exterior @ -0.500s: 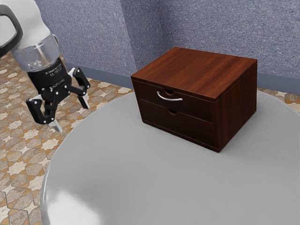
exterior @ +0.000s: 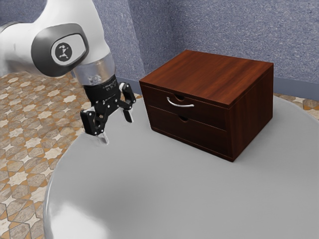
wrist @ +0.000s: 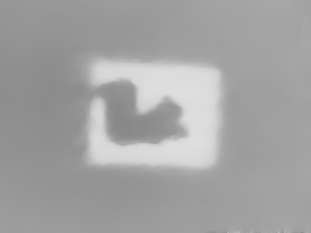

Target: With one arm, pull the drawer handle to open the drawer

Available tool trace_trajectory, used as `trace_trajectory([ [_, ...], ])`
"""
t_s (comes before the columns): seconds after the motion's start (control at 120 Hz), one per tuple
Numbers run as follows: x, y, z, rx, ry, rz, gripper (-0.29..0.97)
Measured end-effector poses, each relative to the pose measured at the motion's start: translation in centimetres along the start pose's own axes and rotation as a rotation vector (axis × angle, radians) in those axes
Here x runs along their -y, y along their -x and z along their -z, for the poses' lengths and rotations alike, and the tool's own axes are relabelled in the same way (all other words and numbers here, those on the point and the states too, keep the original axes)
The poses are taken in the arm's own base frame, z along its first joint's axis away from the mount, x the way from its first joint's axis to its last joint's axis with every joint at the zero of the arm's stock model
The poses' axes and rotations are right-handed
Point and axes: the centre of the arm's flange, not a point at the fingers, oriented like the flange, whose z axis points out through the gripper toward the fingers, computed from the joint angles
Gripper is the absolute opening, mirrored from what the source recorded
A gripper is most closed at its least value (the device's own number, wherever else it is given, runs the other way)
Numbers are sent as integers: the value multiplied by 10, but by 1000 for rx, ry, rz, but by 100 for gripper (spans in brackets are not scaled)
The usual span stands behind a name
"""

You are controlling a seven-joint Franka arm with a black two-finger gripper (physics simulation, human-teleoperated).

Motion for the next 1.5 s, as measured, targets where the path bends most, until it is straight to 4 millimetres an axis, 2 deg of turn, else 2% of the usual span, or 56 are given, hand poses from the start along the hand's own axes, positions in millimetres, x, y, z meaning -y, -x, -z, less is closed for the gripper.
trace_trajectory([
  [0.183,-16,11,3,30,103,-19,68],
  [0.325,-44,20,-15,43,163,-32,68],
  [0.567,-71,36,-14,45,252,-68,68],
  [0.667,-90,30,-19,34,267,-69,68],
  [0.842,-104,25,-34,22,263,-86,68],
  [0.983,-120,14,-42,9,267,-92,68],
  [1.5,-148,-4,-58,-15,281,-140,68],
])
